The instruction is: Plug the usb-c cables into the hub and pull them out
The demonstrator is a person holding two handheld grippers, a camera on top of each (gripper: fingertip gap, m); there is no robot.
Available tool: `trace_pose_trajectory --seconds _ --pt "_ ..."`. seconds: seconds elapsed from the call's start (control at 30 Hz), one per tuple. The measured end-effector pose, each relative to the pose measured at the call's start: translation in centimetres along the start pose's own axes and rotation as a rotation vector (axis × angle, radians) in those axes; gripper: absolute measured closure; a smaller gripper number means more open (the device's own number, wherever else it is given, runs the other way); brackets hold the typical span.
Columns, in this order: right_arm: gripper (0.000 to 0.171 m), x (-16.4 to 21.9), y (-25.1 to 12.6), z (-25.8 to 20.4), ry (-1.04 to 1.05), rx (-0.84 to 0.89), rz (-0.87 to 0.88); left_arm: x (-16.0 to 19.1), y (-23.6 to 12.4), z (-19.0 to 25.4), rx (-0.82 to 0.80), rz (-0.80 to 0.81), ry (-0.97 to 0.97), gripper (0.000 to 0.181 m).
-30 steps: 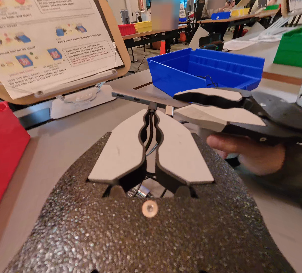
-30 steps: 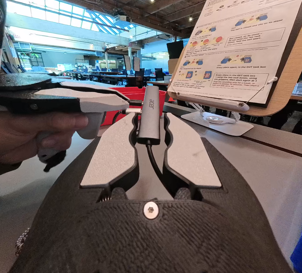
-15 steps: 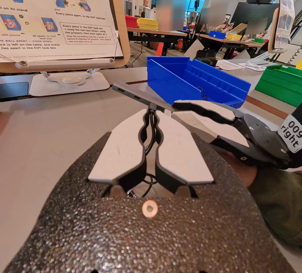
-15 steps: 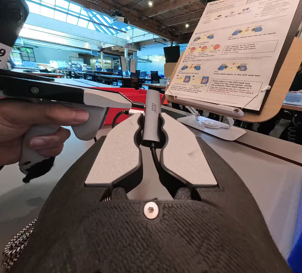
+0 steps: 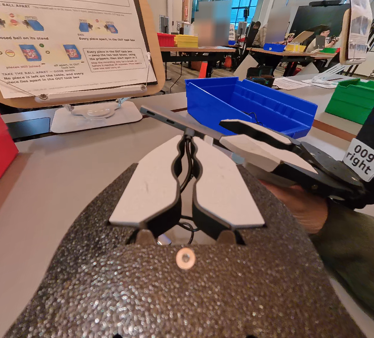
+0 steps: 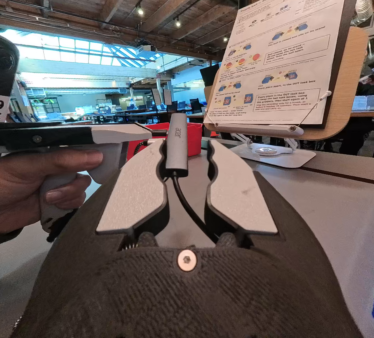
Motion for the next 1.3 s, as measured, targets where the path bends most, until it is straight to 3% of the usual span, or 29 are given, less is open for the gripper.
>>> trace_pose_trajectory --seconds 0.23,0.3,0.43,0.67,0.8,1.03,1.3 --pt "0.118 0.0 0.2 -0.6 -0.059 -0.002 -0.019 -0.2 -0.2 0.2 -0.027 0.040 -0.053 0.177" --pt "0.121 0.0 0.2 -0.7 -0.073 0.014 -0.020 0.0 -0.2 0.4 -0.024 0.044 -0.069 0.177" --pt "0.143 0.0 0.2 -0.8 -0.063 -0.015 -0.008 0.2 -0.2 0.4 -0.024 0.061 -0.116 0.177" --pt "0.145 0.0 0.4 -0.9 -0.066 -0.028 -0.035 0.0 -0.2 0.3 -0.013 0.083 -0.129 0.177" --pt "0.148 0.0 0.3 -0.9 -0.057 -0.050 -0.028 0.1 -0.2 0.2 0.002 0.077 -0.042 0.177" --pt "0.147 -0.1 0.4 -1.5 -0.125 -0.050 -0.058 0.2 -0.7 -0.1 -0.024 0.044 0.380 0.176" --pt "0.148 -0.1 0.5 -2.0 -0.171 -0.070 -0.067 0.4 -1.3 -1.0 0.040 0.059 0.327 0.168"
Point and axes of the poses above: each gripper's, where its closed fingertips meet, y out along the fingers, x out of its underside, z = x × y across the jaws, the point moved 10 cm from there along -y, back along the fingers, and after that the axes turned 10 degrees about -y, right-handed, at the moved point
